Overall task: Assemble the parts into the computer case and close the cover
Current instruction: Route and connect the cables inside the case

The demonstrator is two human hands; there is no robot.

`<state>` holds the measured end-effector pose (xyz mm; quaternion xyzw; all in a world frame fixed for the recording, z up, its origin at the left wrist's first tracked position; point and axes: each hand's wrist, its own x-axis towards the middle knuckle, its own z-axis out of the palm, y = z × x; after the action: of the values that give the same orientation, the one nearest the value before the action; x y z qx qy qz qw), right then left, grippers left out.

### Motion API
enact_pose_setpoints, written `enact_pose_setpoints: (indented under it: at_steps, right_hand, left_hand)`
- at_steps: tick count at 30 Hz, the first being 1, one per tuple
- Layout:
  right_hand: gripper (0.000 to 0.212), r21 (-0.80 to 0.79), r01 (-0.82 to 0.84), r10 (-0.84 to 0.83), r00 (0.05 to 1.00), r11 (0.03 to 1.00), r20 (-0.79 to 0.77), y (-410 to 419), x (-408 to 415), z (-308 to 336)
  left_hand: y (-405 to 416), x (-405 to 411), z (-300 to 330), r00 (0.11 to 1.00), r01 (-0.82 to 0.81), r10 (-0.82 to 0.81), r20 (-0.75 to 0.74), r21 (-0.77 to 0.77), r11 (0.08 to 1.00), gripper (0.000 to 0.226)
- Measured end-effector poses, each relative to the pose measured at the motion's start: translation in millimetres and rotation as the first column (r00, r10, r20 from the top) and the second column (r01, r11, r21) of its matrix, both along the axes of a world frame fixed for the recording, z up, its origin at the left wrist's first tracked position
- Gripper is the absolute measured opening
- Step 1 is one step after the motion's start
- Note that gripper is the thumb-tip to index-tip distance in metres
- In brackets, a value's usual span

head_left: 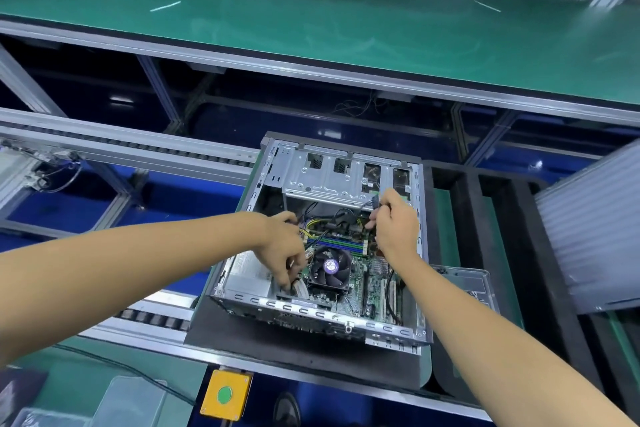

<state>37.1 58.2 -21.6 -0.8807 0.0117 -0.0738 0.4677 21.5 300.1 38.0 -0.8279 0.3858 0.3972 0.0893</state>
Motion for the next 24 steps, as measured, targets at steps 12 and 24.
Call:
enact_pose_setpoints:
  at_steps: [12, 24]
  right_hand:
    - [0.029, -0.273, -0.201, 0.181, 0.979, 0.941, -0.096, -3.7, 8.2, 16.7]
    - [0.031, -0.597, -0.802, 0.776, 0.386, 0.015, -0.498, -6.4, 1.3, 8.8]
  left_hand:
    - [25.2, 27.4, 51.3, 0.697, -0.541, 0.692, -0.191, -0.773, 0.331, 0.023]
    - [3.6, 4.3, 5.4, 0.083, -0.827, 0.388, -0.918, -0.281, -0.487, 0.008]
